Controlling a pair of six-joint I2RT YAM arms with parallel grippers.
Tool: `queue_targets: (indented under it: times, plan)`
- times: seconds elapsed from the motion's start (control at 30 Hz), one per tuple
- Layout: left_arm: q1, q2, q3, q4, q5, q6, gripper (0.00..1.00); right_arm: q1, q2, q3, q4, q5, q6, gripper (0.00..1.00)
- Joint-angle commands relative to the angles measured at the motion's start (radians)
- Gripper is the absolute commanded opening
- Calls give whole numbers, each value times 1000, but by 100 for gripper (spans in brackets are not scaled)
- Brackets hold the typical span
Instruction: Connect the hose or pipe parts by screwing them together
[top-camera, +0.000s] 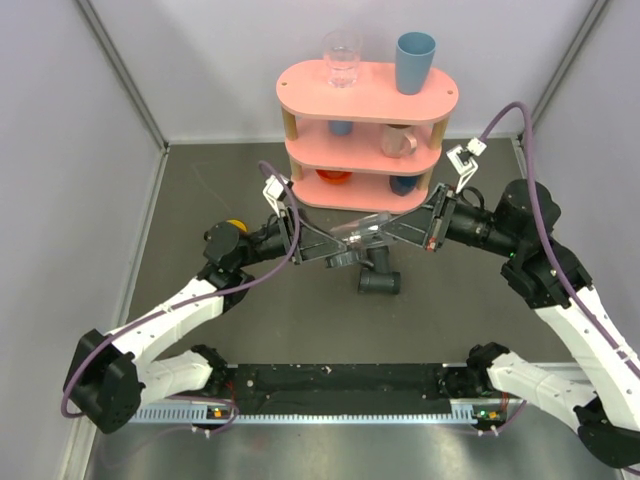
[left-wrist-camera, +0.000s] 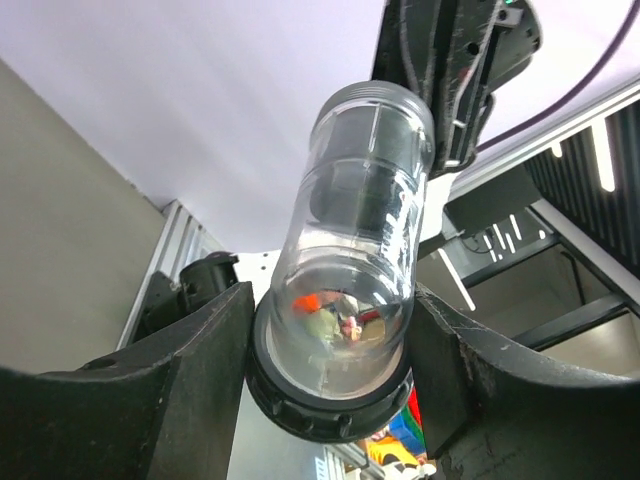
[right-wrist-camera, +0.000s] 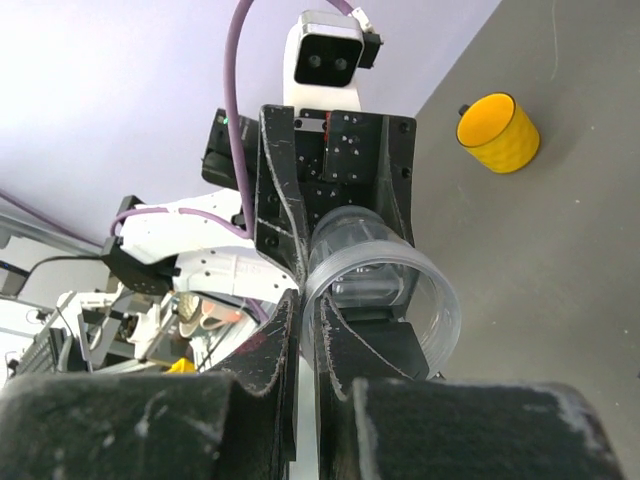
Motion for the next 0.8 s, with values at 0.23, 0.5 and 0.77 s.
queue_targets:
  times: [0.23, 0.5, 0.77]
  plan:
    - [-22, -28, 6, 196, -89, -94, 72, 7, -29, -20, 87, -10, 45, 0]
    - [-38, -33, 6, 188, -89, -88, 67, 7, -34, -35, 113, -22, 63, 0]
    - [-39, -33, 3, 176, -101, -47, 74, 7, -52, -77, 146, -28, 94, 0]
